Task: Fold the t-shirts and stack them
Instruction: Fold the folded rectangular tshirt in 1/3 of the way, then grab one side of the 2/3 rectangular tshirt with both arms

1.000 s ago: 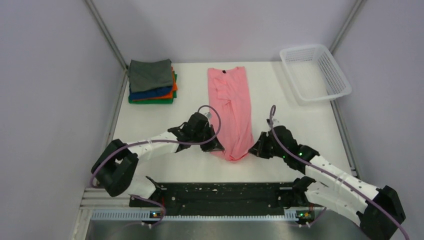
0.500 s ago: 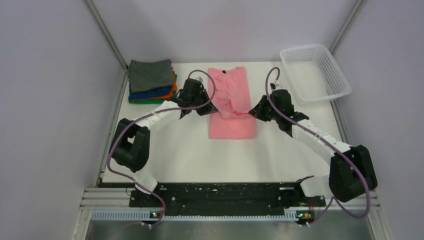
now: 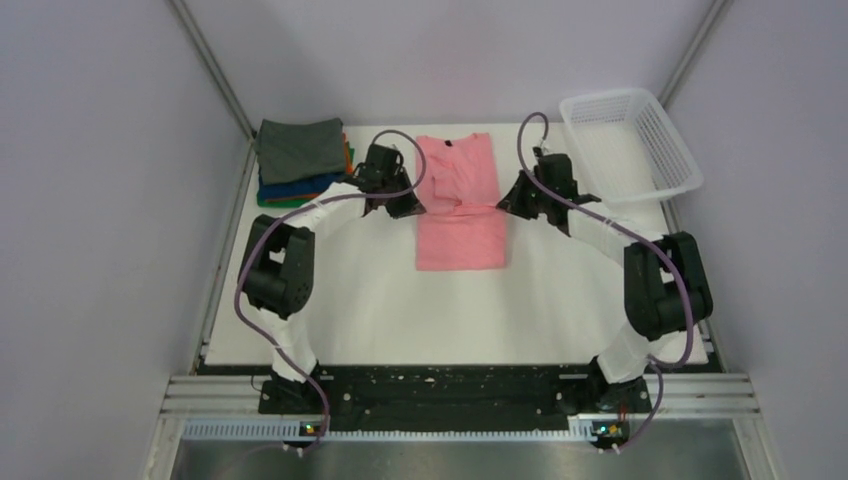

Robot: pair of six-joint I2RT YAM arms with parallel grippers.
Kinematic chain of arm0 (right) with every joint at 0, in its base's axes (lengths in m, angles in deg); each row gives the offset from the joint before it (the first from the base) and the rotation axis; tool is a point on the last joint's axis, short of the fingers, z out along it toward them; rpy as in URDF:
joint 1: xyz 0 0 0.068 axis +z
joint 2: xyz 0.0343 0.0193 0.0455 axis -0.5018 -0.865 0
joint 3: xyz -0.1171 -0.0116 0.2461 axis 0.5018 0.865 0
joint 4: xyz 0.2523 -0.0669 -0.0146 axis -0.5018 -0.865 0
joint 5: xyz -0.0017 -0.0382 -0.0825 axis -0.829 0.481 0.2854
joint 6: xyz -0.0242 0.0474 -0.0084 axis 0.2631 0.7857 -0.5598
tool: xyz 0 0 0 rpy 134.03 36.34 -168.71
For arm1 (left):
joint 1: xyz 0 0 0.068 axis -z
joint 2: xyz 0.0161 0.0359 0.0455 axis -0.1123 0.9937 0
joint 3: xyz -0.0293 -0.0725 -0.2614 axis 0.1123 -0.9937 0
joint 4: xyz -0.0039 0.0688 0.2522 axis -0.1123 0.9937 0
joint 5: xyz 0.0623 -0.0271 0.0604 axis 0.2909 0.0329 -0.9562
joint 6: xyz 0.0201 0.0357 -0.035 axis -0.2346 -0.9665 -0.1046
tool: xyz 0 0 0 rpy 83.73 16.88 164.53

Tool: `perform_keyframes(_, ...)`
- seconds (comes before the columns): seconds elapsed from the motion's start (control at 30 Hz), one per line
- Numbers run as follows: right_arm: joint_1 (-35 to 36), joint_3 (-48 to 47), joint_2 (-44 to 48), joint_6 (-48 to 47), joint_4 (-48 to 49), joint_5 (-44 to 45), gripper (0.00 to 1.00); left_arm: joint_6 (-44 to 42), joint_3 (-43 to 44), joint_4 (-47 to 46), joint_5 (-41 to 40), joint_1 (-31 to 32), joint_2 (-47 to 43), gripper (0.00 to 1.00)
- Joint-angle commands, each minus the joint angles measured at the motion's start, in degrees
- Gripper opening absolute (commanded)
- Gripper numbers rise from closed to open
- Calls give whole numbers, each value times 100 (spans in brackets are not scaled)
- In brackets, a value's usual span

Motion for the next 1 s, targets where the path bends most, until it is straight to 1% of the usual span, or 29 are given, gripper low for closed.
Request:
perform_keyframes(0.0,-115,-505,-390,-294,204,-147,0,-136,336,-27,-42,-82,236,0)
perform_keyframes(0.13,-170,-783,-844,-452,399,-216,0,-150,627,15,-84,-156,473,0)
perform_keyframes(0.17,-179,-881,-962,-492,377,-209,0,-150,692,7,-57,-169,540,4)
perform_keyframes(0.2,-190,-986,-1086,-533,339,-208,0,-174,775,-1,-7,-191,606,14)
perform_keyframes(0.23,-216,-1097,-1190,-561,296,-239,2,-189,872,-2,53,-208,679,26)
perform_keyframes(0.27,-240,-1229,-1304,-593,267,-309,12,-238,991,52,141,-215,750,44)
perform_keyframes(0.3,-263,-1335,-1393,-623,262,-380,30,-287,1140,176,226,-223,808,55)
perform_keyframes(0.33,-283,-1457,-1455,-637,61,-406,48,-307,1279,378,306,-218,848,65)
perform_keyframes(0.37,-288,-1548,-1498,-661,-42,-403,69,-343,1355,528,370,-219,850,87)
perform_keyframes(0.4,-289,-1574,-1496,-678,-101,-425,87,-367,1324,556,360,-213,792,97)
perform_keyframes(0.43,-289,-1527,-1452,-668,-104,-504,97,-371,1193,530,325,-209,676,98)
perform_keyframes(0.47,-285,-1397,-1362,-624,-43,-564,99,-377,1016,482,284,-212,548,99)
perform_keyframes(0.57,-280,-635,-851,-488,290,-605,99,-406,339,397,203,-203,-8,99)
perform_keyframes(0.67,-270,306,-15,-400,583,-648,99,-349,-583,177,125,-166,-722,99)
perform_keyframes(0.73,-248,911,454,-390,635,-661,99,-282,-1142,48,179,-107,-1031,99)
perform_keyframes(0.83,-244,1795,1043,-278,659,-622,97,-97,-1816,-58,237,60,-1265,99)
perform_keyframes(0.97,-230,2557,1523,80,848,-706,95,65,-2239,-313,315,267,-1235,99)
